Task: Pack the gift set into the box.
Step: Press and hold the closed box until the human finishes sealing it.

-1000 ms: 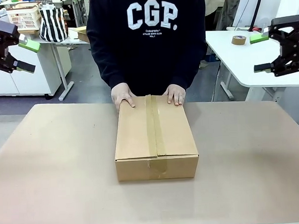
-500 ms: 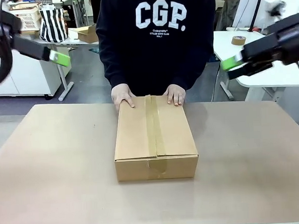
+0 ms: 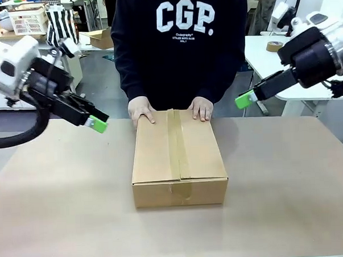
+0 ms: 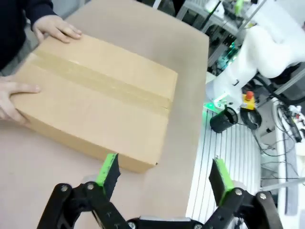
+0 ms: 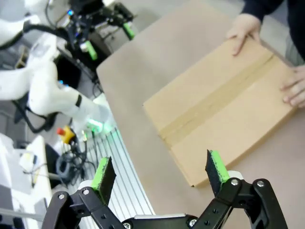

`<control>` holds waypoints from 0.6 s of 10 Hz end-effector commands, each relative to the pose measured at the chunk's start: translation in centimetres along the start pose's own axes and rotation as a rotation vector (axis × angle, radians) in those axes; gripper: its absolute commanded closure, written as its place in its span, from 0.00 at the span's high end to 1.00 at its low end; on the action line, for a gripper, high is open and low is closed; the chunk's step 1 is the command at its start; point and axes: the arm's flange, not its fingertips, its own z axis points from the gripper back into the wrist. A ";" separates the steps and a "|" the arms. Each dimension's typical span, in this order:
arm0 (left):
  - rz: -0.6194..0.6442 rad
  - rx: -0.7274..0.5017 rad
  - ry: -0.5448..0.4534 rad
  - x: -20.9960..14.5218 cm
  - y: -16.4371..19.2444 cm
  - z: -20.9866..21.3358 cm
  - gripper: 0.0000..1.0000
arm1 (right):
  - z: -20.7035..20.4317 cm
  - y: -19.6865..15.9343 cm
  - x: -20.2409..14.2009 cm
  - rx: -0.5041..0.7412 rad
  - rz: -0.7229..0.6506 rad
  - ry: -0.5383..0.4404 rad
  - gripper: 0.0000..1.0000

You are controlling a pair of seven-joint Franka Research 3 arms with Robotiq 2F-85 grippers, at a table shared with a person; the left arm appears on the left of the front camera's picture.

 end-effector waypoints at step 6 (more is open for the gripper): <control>-0.559 -0.253 0.012 -1.6 9.4 -11.4 1.00 | -12.8 -10.4 -2.5 0.110 0.747 -0.045 1.00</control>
